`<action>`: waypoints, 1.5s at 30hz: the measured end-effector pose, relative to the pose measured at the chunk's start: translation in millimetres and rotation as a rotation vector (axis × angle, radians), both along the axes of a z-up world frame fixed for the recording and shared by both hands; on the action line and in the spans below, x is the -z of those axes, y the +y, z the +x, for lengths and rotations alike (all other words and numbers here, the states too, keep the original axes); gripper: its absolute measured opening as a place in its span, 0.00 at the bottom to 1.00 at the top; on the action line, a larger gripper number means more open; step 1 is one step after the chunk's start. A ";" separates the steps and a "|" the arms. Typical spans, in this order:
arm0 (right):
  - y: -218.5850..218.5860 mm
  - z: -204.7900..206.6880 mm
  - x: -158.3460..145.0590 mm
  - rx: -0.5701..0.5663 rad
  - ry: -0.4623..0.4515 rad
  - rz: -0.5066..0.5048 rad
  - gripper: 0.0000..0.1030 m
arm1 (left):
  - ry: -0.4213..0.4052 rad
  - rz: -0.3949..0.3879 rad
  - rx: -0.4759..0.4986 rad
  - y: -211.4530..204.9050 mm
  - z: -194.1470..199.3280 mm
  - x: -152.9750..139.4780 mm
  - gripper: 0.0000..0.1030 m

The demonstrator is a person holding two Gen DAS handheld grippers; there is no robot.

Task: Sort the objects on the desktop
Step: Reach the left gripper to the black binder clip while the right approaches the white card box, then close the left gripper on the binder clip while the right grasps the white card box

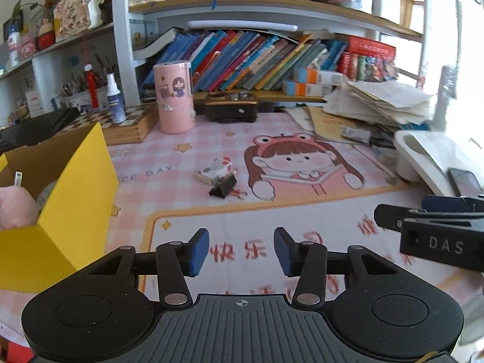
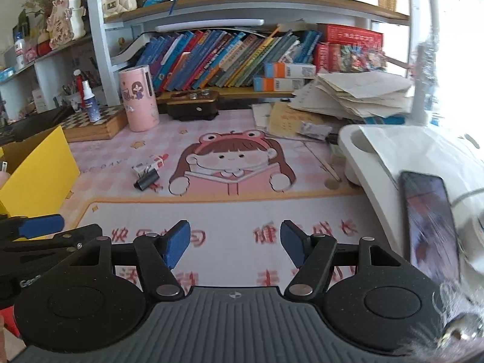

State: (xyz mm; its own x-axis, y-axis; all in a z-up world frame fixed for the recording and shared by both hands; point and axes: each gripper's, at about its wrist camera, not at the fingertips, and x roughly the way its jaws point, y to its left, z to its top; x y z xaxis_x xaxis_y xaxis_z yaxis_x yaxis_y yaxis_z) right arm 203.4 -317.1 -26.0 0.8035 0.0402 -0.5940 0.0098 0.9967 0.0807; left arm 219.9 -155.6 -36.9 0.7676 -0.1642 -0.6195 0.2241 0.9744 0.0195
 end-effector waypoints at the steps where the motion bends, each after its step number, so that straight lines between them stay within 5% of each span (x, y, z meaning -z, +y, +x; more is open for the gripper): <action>1: -1.6 5.9 -0.2 -0.013 -0.001 0.003 0.62 | -0.002 0.004 -0.008 -2.4 5.5 0.4 0.41; 19: -25.8 88.7 8.1 -0.119 0.024 0.001 0.62 | 0.018 0.039 -0.104 -30.2 113.4 34.5 0.20; 25: -25.4 107.3 13.0 -0.135 0.041 0.005 0.62 | 0.004 0.140 -0.058 -48.1 138.8 48.6 0.18; 32: -25.0 120.8 15.0 -0.137 0.041 -0.003 0.62 | -0.044 0.270 -0.008 -58.8 146.9 57.4 0.02; 41: -14.0 147.1 17.1 -0.196 0.028 0.019 0.62 | -0.020 0.062 -0.130 -10.0 116.7 10.8 0.00; 45: 3.0 169.7 23.0 -0.276 0.040 0.042 0.65 | -0.018 0.048 -0.235 16.6 98.3 -4.4 0.00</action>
State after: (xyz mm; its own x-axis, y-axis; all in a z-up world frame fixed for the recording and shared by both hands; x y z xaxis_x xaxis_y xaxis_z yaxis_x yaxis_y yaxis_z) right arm 373.1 -314.1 -49.0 0.7348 0.2796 -0.6180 -0.2577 0.9579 0.1270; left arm 318.2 -138.9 -32.6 0.7921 0.0494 -0.6084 -0.0093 0.9976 0.0689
